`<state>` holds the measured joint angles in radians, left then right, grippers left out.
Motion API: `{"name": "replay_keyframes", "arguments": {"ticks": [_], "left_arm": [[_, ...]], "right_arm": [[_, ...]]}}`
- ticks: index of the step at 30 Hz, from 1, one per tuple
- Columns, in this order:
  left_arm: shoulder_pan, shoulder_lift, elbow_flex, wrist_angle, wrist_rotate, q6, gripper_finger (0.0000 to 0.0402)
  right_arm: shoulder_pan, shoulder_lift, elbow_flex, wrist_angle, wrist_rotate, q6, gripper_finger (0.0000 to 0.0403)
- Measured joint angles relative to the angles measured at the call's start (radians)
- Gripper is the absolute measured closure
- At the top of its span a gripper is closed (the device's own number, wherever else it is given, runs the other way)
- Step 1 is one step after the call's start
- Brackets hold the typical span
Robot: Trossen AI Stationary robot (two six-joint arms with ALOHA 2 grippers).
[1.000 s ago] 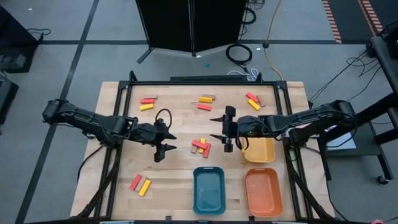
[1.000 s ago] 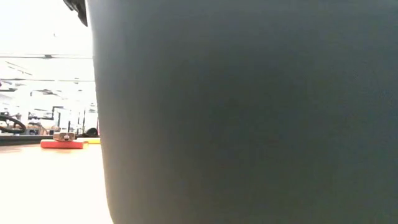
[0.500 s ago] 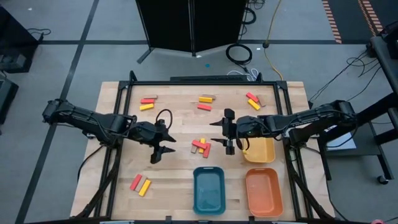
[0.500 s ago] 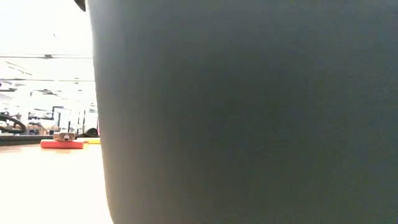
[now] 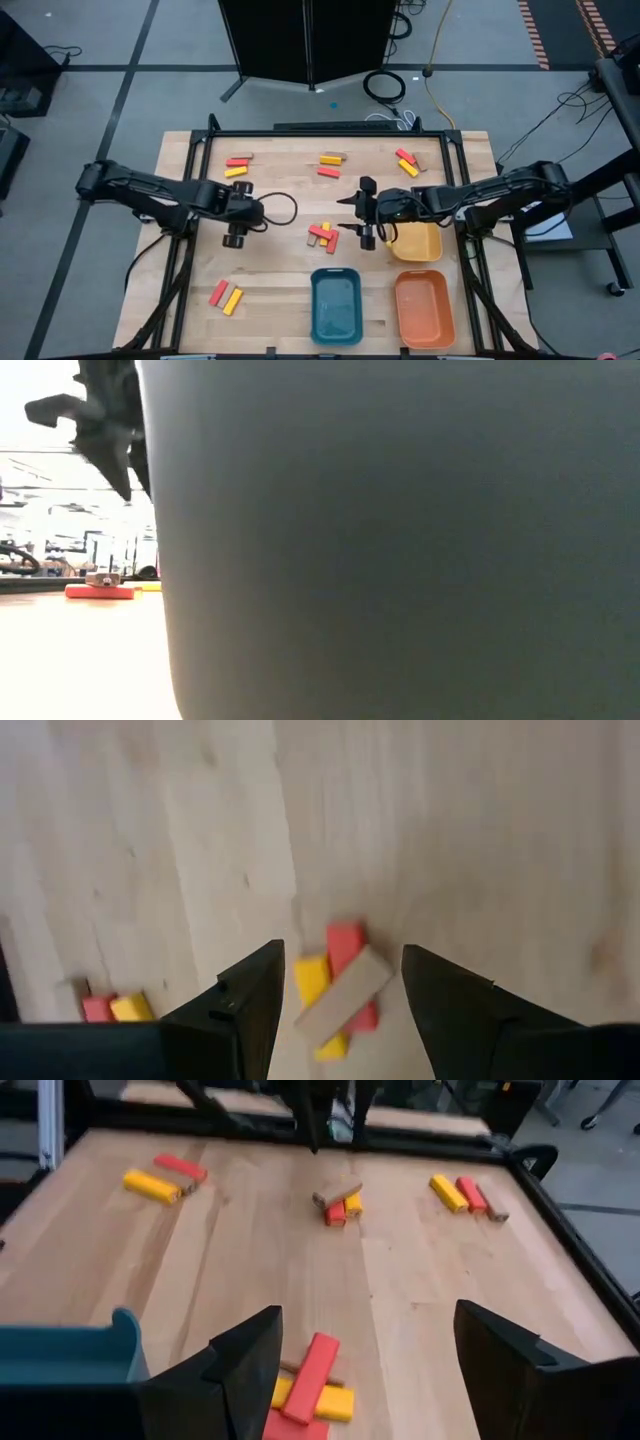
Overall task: Sort blocks
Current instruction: Put the brown block into the blue bin
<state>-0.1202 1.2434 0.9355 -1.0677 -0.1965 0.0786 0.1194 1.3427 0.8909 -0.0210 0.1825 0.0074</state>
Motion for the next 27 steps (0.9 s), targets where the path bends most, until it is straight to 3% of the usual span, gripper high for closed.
{"name": "replay_keyframes", "arguments": {"ticks": [5, 10, 27], "left_arm": [[0.049, 0.066, -0.052, -0.036, 0.002, 0.059, 0.0201], [0.098, 0.052, -0.125, -0.02, 0.001, 0.067, 0.0201], [0.107, 0.065, -0.238, 0.123, 0.005, 0.278, 0.0201]], "right_arm": [[0.0, 0.033, -0.001, 0.022, 0.005, -0.008, 0.0179], [0.0, 0.049, -0.001, 0.044, 0.004, -0.035, 0.0179], [-0.029, 0.05, -0.001, 0.052, 0.005, -0.05, 0.0179]]}}
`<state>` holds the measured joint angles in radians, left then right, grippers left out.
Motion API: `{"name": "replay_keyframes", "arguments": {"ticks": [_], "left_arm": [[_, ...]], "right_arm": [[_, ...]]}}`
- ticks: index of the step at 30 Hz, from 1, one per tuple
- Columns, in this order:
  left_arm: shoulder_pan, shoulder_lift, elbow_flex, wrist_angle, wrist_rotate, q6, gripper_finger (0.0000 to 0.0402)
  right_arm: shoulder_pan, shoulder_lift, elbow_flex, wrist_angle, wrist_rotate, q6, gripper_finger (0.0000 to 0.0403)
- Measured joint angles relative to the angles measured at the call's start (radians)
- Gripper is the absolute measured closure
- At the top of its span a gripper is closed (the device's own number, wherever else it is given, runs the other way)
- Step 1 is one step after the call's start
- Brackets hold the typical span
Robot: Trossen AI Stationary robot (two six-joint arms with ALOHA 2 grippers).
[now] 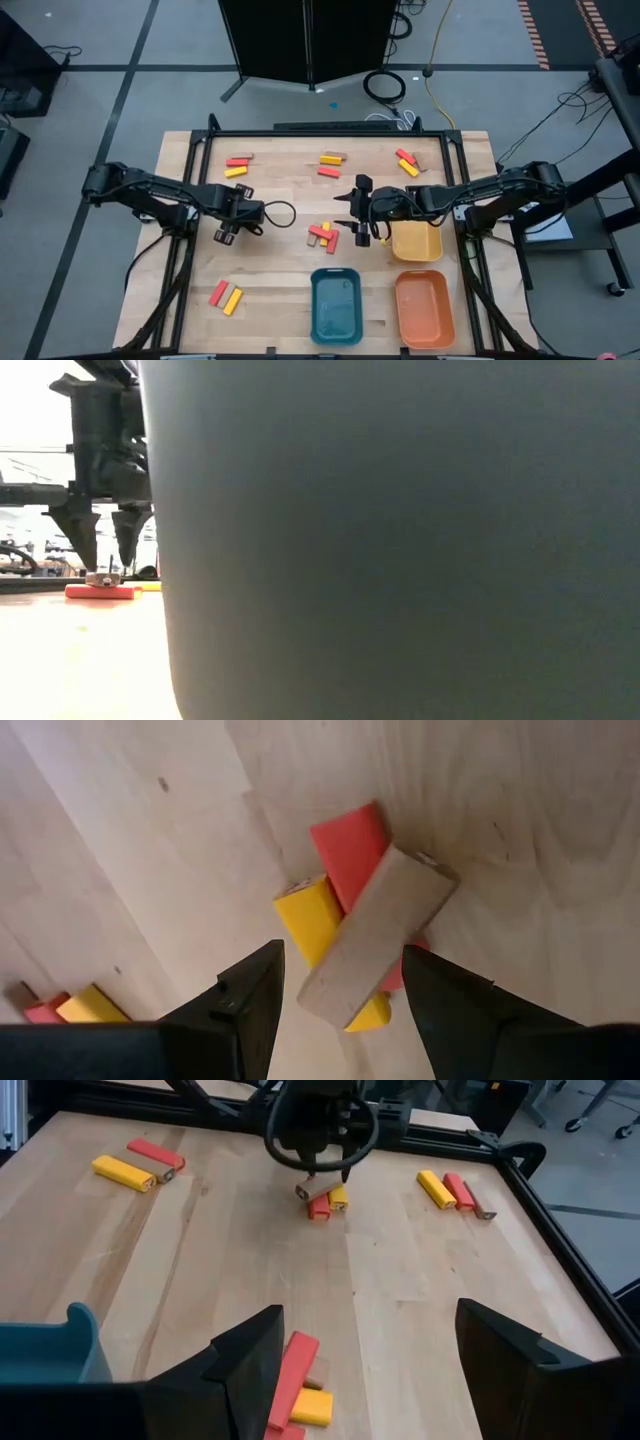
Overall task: Sort blocks
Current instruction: Put the brown block into the blue bin
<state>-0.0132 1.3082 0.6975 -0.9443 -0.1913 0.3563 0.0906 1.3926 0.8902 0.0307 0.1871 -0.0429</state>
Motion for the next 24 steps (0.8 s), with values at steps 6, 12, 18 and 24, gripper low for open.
{"name": "replay_keyframes", "arguments": {"ticks": [6, 12, 18, 24], "left_arm": [[0.0, 0.049, 0.0, -0.002, 0.033, 0.034, 0.0201], [0.0, 0.096, 0.0, 0.026, 0.054, 0.074, 0.0201], [0.0, 0.134, 0.001, 0.045, 0.049, 0.096, 0.0213], [0.0, 0.136, 0.0, 0.046, 0.052, 0.073, 0.0291]], "right_arm": [[0.0, 0.0, 0.0, 0.003, 0.0, 0.005, 0.0179], [0.0, 0.0, 0.0, 0.003, 0.0, 0.03, 0.0179], [0.0, 0.0, 0.0, 0.003, 0.0, 0.032, 0.0179], [0.0, 0.0, 0.0, 0.003, 0.0, 0.032, 0.0179]]}}
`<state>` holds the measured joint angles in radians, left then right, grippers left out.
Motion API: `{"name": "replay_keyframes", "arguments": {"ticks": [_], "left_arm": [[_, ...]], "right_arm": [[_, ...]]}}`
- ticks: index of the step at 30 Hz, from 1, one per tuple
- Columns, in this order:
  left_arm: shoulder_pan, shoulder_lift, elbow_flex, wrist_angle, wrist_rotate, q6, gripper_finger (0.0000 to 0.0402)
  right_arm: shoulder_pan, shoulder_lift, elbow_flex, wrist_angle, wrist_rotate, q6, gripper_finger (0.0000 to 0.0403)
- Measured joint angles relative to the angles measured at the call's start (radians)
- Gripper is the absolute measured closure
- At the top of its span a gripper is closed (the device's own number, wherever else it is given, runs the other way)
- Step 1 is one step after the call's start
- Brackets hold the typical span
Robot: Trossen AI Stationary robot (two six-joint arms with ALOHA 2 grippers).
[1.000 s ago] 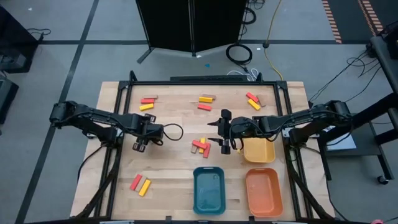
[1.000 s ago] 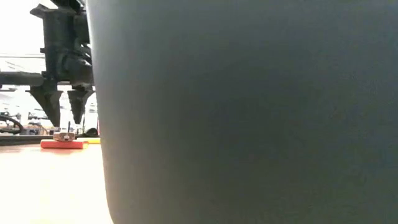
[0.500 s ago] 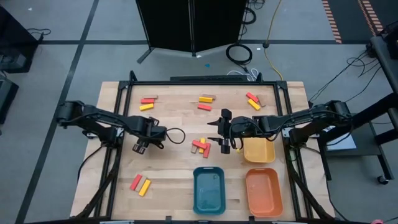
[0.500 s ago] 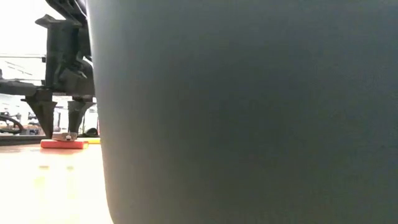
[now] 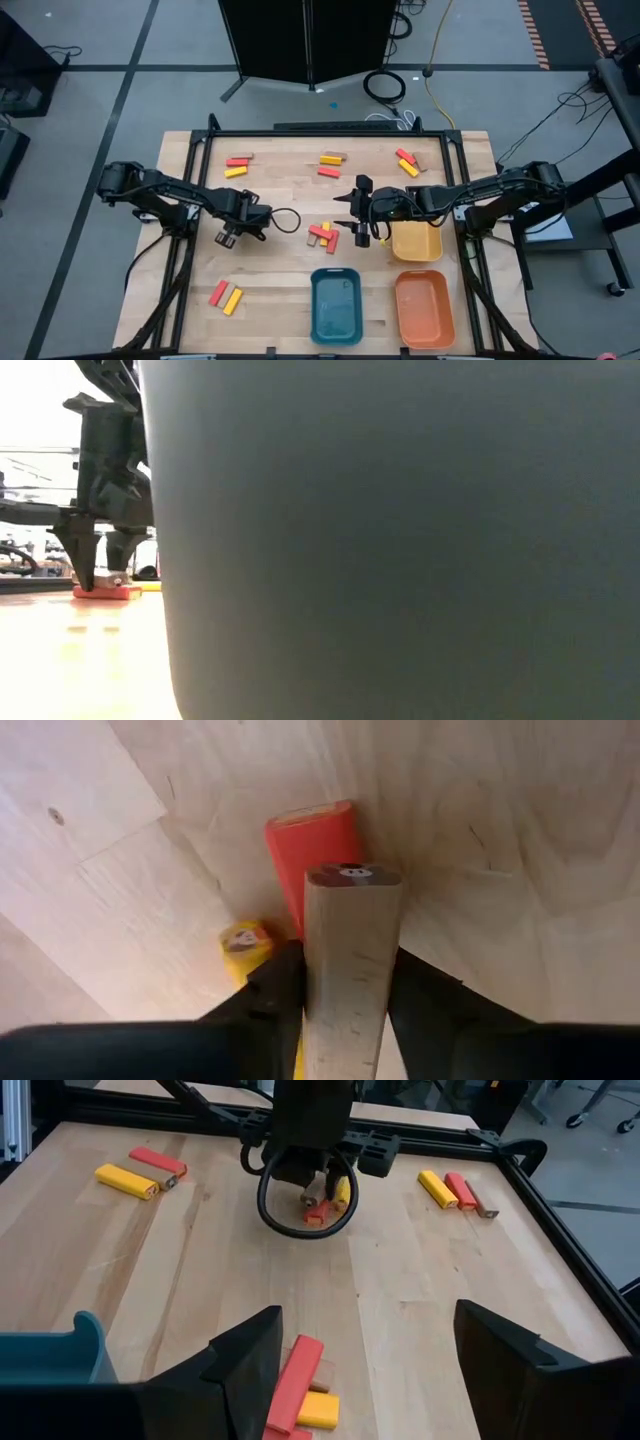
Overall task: Sort blocks
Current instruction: Put the brown block into the blue bin
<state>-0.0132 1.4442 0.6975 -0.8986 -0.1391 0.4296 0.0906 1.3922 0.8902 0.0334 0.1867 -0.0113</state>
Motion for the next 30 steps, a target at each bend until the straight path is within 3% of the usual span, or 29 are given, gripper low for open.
{"name": "replay_keyframes", "arguments": {"ticks": [2, 13, 19, 25, 30], "left_arm": [[0.0, -0.006, 0.0, 0.0, 0.001, -0.009, 0.0316], [0.0, -0.062, 0.071, -0.057, 0.008, -0.136, 0.0317], [0.0, -0.103, 0.148, -0.032, 0.147, -0.264, 0.0315], [-0.032, -0.131, 0.165, 0.216, 0.365, -0.523, 0.0313], [-0.164, -0.132, 0.165, 0.531, 0.383, -0.826, 0.0312]], "right_arm": [[0.0, 0.0, 0.0, 0.0, 0.0, 0.0, 0.0179], [0.0, 0.0, 0.0, 0.014, 0.0, 0.0, 0.0179], [0.0, 0.0, 0.0, 0.018, 0.002, 0.043, 0.0179], [0.007, -0.001, 0.0, 0.004, -0.005, 0.201, 0.0179], [0.055, -0.001, 0.0, -0.061, -0.011, 0.274, 0.0179]]}}
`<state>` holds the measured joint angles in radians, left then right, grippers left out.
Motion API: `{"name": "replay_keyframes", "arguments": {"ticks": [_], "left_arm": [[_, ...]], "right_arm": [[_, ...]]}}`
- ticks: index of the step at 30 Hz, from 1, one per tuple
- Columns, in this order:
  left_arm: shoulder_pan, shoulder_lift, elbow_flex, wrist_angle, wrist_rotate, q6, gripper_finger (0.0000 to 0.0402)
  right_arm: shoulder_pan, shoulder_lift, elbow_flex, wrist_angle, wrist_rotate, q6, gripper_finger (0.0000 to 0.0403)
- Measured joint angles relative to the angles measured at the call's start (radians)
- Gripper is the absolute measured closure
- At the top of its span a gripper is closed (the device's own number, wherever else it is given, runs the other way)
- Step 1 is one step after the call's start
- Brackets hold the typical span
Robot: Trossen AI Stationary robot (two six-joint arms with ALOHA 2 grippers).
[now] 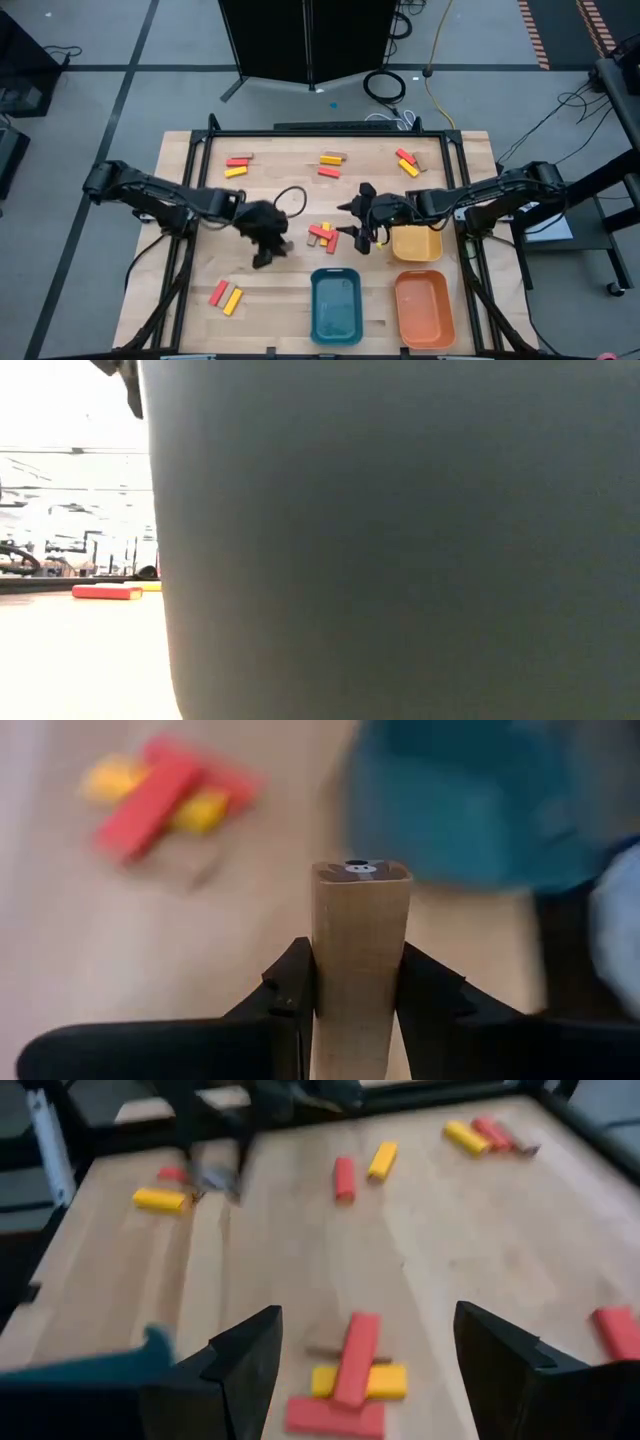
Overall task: Sort blocks
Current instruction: Put the brown block into the blue bin
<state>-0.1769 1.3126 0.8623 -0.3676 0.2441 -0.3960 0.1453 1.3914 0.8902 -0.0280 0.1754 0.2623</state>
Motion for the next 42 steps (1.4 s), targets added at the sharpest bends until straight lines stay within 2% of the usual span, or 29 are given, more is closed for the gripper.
{"name": "replay_keyframes", "arguments": {"ticks": [3, 10, 16, 19, 24, 28, 32, 35, 42], "left_arm": [[-0.113, 0.01, 0.001, 0.168, -0.115, -0.132, 0.0312], [-0.332, 0.086, 0.001, 0.507, -0.518, -0.423, 0.0311], [-0.418, 0.24, 0.002, 0.756, -0.689, -0.61, 0.0311], [-0.432, 0.323, 0.002, 0.847, -0.72, -0.7, 0.0311], [-0.434, 0.422, 0.002, 0.966, -0.718, -0.762, 0.0311], [-0.434, 0.475, 0.006, 0.983, -0.735, -0.85, 0.0311], [-0.427, 0.527, 0.069, 0.984, -0.741, -0.912, 0.0311], [-0.411, 0.549, 0.134, 0.922, -0.701, -0.92, 0.0311], [-0.412, 0.566, 0.259, 0.647, -0.7, -1.071, 0.0311]], "right_arm": [[0.046, -0.008, 0.0, -0.067, 0.0, 0.045, 0.0179], [0.184, -0.02, 0.0, -0.155, 0.001, 0.184, 0.0179], [0.306, -0.02, 0.0, -0.158, 0.005, 0.296, 0.0179], [0.36, -0.02, 0.0, -0.159, 0.006, 0.354, 0.0179], [0.433, -0.021, 0.0, -0.16, 0.006, 0.432, 0.0179], [0.474, -0.021, 0.0, -0.162, 0.006, 0.463, 0.0179], [0.494, -0.021, 0.0, -0.178, 0.005, 0.449, 0.0179], [0.498, -0.021, 0.0, -0.184, 0.008, 0.425, 0.0179], [0.498, -0.021, 0.0, -0.188, 0.007, 0.38, 0.0179]]}}
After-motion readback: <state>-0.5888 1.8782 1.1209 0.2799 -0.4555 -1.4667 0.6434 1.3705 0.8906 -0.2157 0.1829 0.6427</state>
